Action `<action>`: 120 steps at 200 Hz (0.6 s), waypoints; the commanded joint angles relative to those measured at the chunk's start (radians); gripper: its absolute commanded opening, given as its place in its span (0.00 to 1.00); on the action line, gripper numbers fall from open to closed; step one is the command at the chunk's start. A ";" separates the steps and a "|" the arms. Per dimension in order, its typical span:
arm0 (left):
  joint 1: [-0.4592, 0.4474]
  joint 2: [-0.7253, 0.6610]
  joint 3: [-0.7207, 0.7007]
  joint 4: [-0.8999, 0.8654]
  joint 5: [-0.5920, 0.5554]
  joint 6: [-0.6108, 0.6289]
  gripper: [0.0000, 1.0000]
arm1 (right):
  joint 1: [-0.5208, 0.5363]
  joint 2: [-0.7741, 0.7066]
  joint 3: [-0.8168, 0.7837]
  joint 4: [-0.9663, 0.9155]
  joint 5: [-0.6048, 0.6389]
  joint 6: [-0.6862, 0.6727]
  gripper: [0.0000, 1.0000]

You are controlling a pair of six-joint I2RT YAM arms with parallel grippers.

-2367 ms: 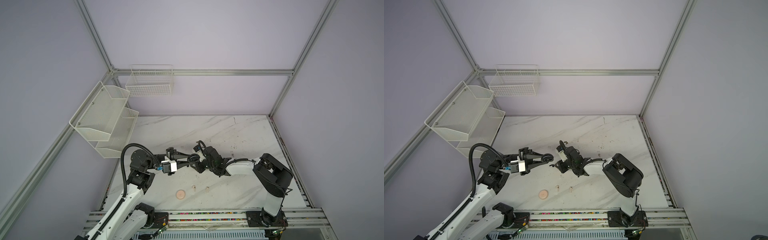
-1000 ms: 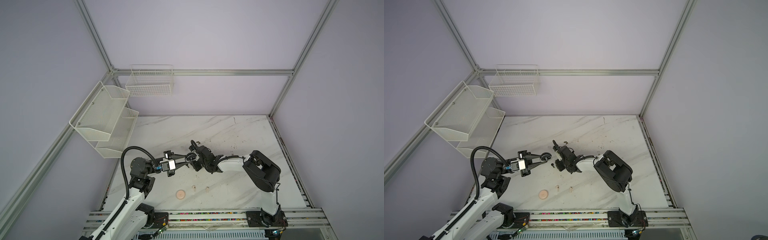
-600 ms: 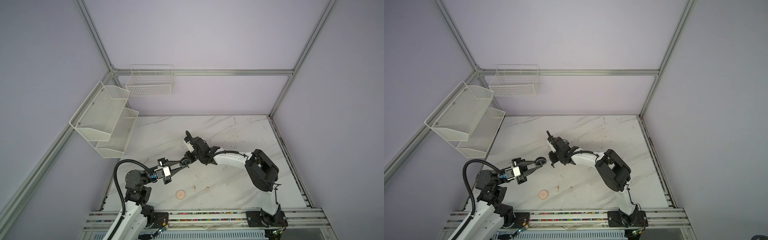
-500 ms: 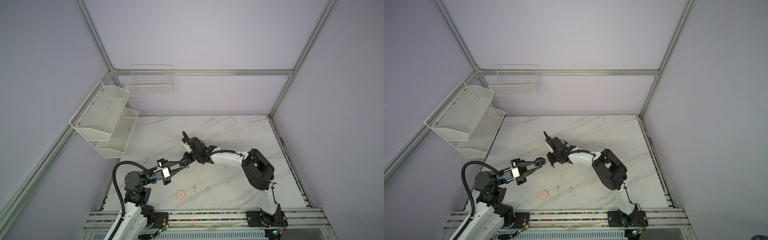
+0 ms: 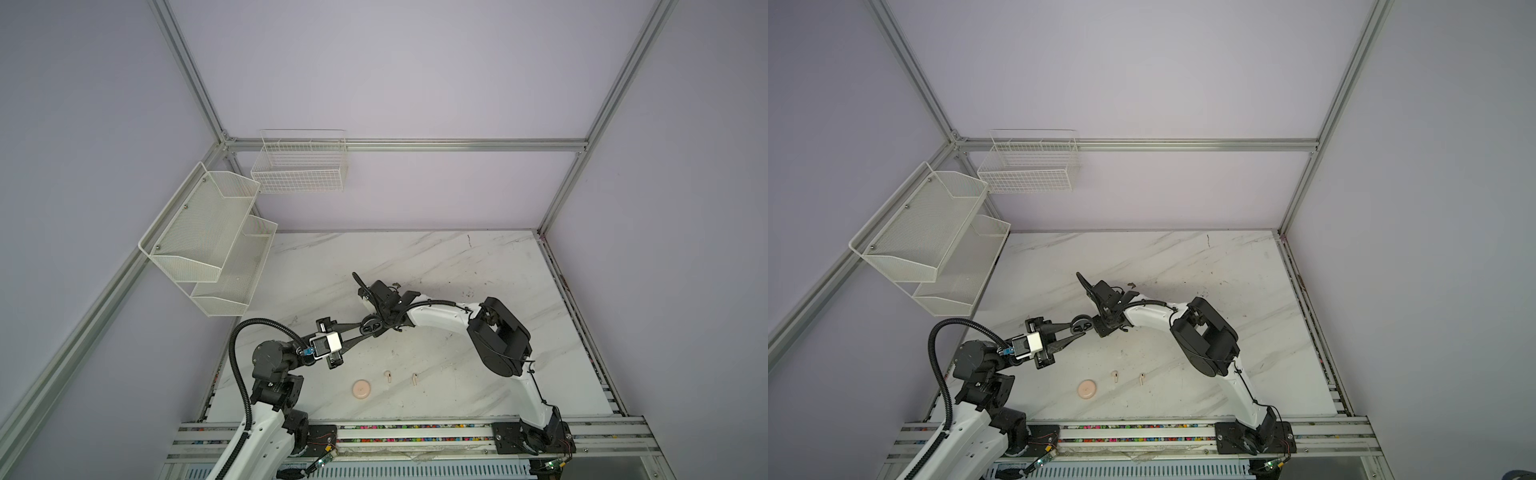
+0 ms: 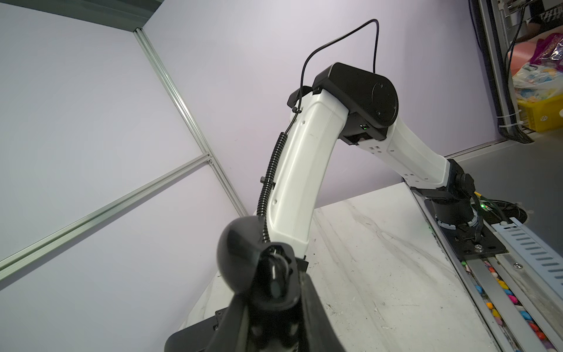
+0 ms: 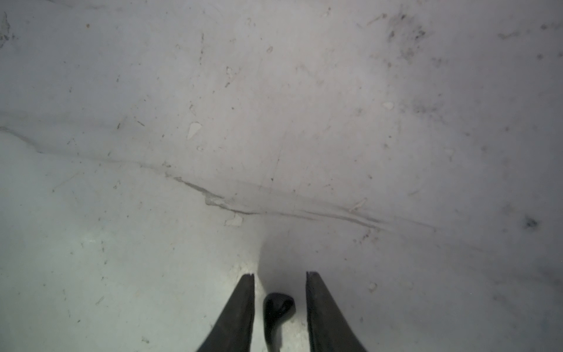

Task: Insert wireless bluetooth earbuds into charging case
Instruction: Pick up the wireless bluetooth earbud from the center of the table.

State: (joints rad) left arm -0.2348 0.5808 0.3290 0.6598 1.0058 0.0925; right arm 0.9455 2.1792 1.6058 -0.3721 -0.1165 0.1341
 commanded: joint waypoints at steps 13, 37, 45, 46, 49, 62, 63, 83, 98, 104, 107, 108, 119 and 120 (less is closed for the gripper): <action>0.008 0.006 -0.029 0.049 0.002 -0.026 0.00 | 0.013 0.018 0.023 -0.082 0.023 -0.027 0.35; 0.008 0.005 -0.032 0.054 0.004 -0.031 0.00 | 0.014 0.025 0.026 -0.101 0.040 -0.031 0.34; 0.008 0.004 -0.032 0.055 0.004 -0.033 0.00 | 0.016 0.028 0.032 -0.106 0.043 -0.033 0.33; 0.008 0.003 -0.033 0.055 0.004 -0.033 0.00 | 0.016 0.029 0.032 -0.106 0.044 -0.033 0.33; 0.007 0.002 -0.032 0.055 0.003 -0.032 0.00 | 0.016 0.030 0.032 -0.108 0.044 -0.033 0.33; 0.008 -0.004 -0.034 0.050 0.001 -0.032 0.00 | 0.019 0.034 0.034 -0.109 0.046 -0.033 0.30; 0.008 -0.005 -0.034 0.050 0.001 -0.032 0.00 | 0.018 0.034 0.034 -0.109 0.046 -0.033 0.30; 0.008 -0.012 -0.035 0.046 -0.003 -0.032 0.00 | 0.020 0.040 0.038 -0.105 0.049 -0.030 0.28; 0.008 -0.015 -0.035 0.040 -0.006 -0.031 0.00 | 0.021 0.049 0.049 -0.118 0.051 -0.027 0.26; 0.008 -0.017 -0.035 0.040 -0.006 -0.031 0.00 | 0.021 0.051 0.051 -0.122 0.050 -0.025 0.26; 0.008 -0.017 -0.035 0.037 -0.006 -0.031 0.00 | 0.022 0.051 0.051 -0.123 0.050 -0.024 0.25; 0.008 -0.016 -0.035 0.037 -0.007 -0.031 0.00 | 0.021 0.051 0.051 -0.123 0.051 -0.024 0.25; 0.008 -0.018 -0.035 0.037 -0.007 -0.028 0.00 | 0.022 0.049 0.050 -0.129 0.054 -0.019 0.24; 0.008 -0.018 -0.035 0.038 -0.008 -0.028 0.00 | 0.022 0.049 0.051 -0.130 0.055 -0.019 0.24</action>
State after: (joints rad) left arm -0.2348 0.5716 0.3290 0.6788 1.0065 0.0872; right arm 0.9565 2.1986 1.6405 -0.4458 -0.0814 0.1101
